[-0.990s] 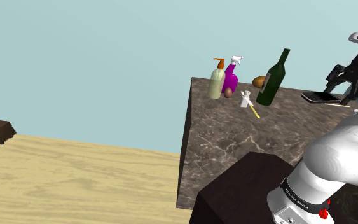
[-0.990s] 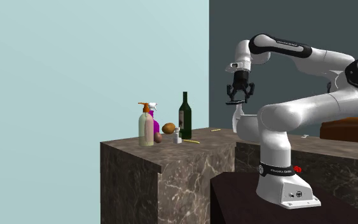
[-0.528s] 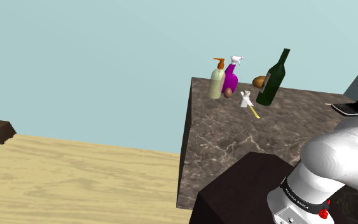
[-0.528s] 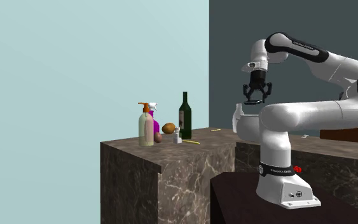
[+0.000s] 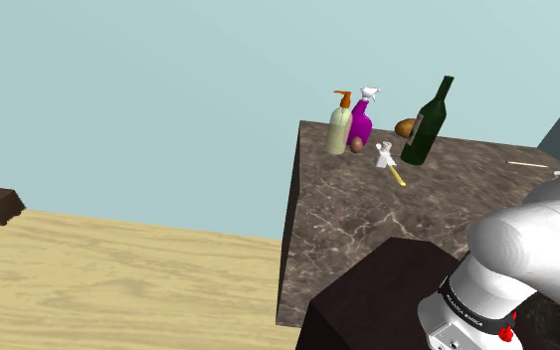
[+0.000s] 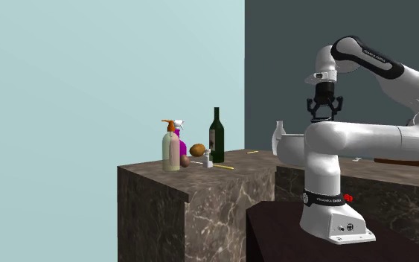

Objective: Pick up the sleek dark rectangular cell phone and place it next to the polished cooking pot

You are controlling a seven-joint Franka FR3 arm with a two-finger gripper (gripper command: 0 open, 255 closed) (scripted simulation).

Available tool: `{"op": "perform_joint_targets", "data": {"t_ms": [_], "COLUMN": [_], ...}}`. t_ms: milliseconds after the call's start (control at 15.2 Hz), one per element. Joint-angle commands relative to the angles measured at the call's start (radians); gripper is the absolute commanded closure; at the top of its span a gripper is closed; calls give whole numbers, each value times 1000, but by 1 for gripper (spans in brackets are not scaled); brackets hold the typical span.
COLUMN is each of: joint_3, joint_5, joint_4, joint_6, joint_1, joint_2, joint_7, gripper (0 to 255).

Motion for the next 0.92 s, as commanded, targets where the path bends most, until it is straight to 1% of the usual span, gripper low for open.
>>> {"op": "perform_joint_targets", "data": {"t_ms": [0,330,660,858], "joint_3": [-13,-19,-46,-89], "joint_5": [-51,-166,-204,-229], "joint_4": [47,163,95,46], "joint_6": [-60,-186,-182,-139], "joint_1": [-3,-1,-18,-85], "joint_2": [-23,-63,-133,-134], "joint_7": [-51,-172,-174,-232], "gripper": [255,255,255,255]}}
